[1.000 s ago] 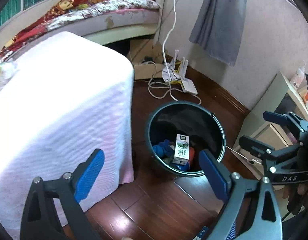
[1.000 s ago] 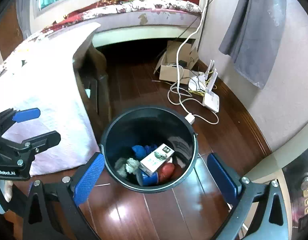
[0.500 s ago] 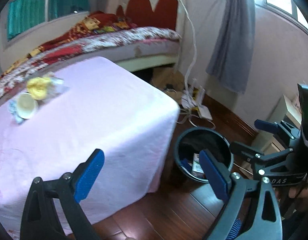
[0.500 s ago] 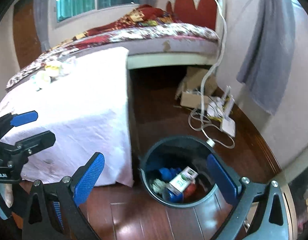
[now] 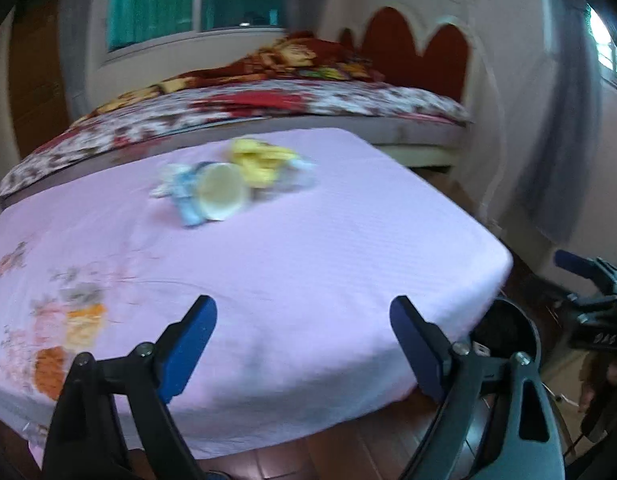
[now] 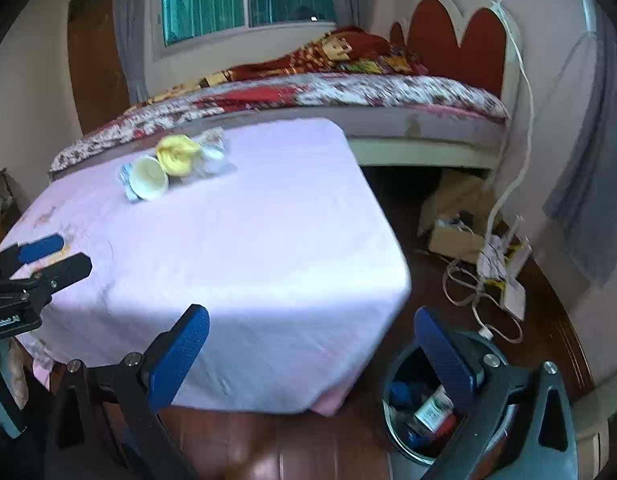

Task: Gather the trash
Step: 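Move both grippers back toward the mask, cup and yellow cloth, then grasp the light-blue mask with the left gripper while the right gripper grasps the yellow cloth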

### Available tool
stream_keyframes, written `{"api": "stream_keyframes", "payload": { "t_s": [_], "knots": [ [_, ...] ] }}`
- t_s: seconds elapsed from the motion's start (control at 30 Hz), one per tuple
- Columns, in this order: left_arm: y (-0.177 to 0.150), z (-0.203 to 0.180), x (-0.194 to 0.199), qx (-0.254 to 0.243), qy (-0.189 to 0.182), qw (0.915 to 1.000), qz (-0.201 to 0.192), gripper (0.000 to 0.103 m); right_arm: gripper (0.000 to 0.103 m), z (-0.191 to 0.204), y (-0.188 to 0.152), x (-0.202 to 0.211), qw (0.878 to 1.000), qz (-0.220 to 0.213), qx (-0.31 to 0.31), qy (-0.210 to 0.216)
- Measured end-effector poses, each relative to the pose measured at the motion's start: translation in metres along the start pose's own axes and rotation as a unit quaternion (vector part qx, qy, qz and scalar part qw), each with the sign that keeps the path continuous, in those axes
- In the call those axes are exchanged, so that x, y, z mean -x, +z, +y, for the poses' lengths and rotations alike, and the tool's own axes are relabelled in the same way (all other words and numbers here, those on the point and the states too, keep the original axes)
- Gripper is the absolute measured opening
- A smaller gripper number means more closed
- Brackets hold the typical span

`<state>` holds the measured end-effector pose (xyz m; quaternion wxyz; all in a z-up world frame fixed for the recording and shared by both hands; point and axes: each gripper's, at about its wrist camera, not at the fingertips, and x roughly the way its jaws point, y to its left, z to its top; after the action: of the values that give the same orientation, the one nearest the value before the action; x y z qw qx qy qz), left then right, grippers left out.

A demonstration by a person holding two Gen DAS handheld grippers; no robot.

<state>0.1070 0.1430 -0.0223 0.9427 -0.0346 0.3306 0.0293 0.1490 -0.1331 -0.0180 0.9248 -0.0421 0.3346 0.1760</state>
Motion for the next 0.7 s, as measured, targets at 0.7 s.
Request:
{"api": "stream_keyframes", "payload": {
  "t_s": [0.7],
  "knots": [
    [0.055, 0.110, -0.107, 0.052, 0.075, 0.9953, 0.033, 0.063, 0.093, 0.086, 0.090, -0.116, 0.998, 0.009, 0.042, 0.037]
  ]
}}
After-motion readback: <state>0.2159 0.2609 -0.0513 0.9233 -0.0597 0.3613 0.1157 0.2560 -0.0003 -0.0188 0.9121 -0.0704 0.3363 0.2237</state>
